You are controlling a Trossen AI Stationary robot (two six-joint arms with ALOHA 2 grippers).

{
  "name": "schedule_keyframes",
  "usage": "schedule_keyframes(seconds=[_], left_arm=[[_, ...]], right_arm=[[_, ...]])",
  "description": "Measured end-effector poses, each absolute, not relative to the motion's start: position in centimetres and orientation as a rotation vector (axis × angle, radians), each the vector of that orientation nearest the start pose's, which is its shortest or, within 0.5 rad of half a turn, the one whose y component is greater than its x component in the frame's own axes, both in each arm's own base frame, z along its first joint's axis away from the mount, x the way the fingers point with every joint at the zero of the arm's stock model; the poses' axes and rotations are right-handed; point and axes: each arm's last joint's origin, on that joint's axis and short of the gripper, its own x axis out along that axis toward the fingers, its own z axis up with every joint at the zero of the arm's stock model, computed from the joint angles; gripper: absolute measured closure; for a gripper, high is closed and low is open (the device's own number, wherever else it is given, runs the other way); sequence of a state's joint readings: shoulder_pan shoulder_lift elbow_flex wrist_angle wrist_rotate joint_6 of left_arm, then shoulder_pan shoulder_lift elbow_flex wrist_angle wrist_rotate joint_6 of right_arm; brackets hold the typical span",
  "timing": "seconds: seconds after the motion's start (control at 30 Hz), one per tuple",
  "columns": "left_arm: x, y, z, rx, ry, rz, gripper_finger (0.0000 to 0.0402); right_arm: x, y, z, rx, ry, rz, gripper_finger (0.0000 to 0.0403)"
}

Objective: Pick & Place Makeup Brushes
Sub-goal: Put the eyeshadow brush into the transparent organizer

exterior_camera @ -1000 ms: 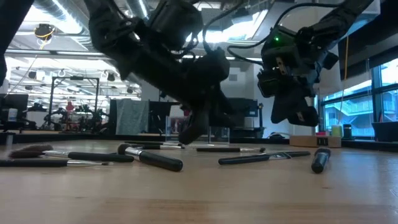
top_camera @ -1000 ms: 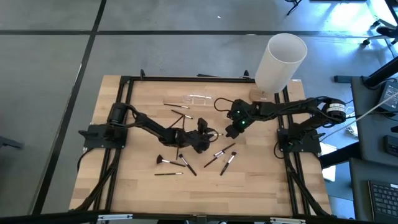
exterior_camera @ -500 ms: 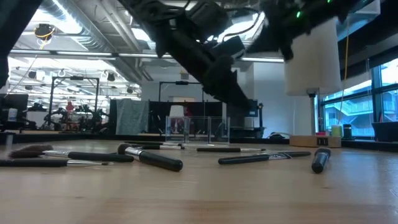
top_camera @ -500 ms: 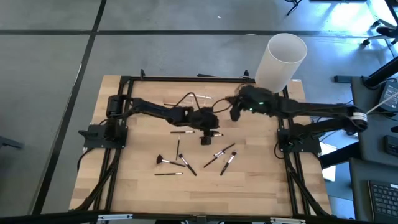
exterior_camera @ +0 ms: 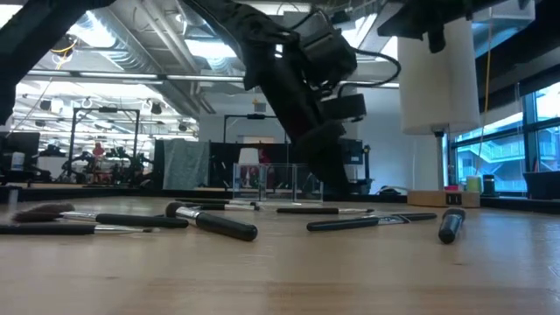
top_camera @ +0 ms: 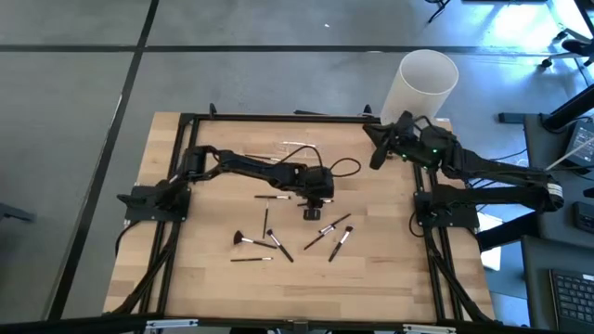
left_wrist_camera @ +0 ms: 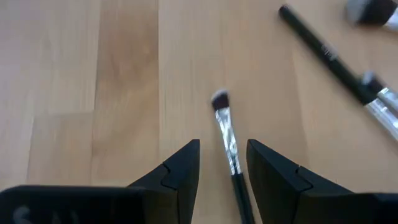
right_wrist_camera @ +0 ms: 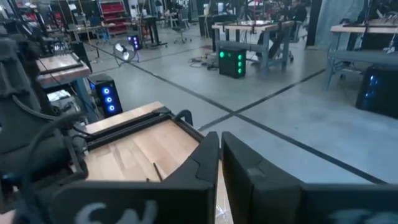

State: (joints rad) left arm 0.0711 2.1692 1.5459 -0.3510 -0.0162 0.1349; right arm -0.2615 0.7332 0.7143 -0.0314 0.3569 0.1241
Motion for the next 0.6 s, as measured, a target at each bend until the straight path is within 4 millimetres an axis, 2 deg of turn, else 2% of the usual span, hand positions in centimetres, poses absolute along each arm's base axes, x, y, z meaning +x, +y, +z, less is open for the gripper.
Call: schedule_keyframes(seconds=[0.3, 0.6], left_arm=[[45.5, 3.3, 14.3, 0.075, 1.018, 0.023, 0.0279], [45.6, 2.8, 13.2, 0.072, 1.042, 0.023, 0.0319]], right_arm=[[14.7, -5.0, 33.2, 0.111, 0.026, -0.621, 0.0382], [14.7, -5.0, 33.1, 0.111, 0.030, -0.621, 0.0382]])
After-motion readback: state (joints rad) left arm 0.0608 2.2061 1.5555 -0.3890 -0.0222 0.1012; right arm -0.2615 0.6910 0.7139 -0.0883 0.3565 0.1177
